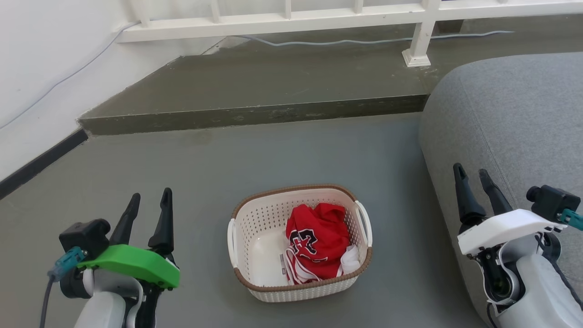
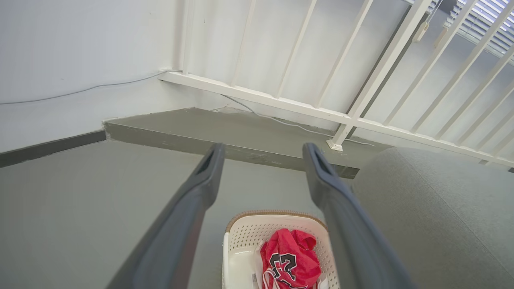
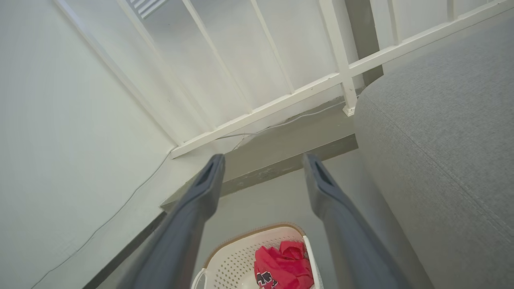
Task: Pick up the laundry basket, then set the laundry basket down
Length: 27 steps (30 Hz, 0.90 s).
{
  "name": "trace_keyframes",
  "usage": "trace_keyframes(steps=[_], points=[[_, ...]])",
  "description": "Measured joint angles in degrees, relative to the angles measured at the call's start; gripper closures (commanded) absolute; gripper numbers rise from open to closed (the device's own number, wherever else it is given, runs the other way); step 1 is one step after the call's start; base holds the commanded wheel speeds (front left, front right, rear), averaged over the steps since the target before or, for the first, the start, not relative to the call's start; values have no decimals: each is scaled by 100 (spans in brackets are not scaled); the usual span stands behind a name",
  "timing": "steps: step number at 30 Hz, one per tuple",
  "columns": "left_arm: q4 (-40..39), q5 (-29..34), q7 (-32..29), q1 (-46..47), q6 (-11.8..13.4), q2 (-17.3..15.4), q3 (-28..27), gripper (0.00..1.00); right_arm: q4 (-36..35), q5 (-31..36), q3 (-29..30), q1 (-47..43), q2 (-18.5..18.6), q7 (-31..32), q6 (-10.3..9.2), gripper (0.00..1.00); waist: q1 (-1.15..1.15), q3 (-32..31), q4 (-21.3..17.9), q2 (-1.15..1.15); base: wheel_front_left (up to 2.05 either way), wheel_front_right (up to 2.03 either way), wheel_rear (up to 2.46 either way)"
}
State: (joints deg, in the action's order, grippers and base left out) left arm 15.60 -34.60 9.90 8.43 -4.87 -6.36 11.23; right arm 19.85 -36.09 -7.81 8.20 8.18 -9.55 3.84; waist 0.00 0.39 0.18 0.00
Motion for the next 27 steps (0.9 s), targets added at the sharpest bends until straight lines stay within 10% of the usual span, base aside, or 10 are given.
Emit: trace_keyframes(steps=[27], points=[[472,1791,436,237,94,91,175,0,287,1853,-183,219,12,-461,-35,0,0,13,16,0,0,0,0]])
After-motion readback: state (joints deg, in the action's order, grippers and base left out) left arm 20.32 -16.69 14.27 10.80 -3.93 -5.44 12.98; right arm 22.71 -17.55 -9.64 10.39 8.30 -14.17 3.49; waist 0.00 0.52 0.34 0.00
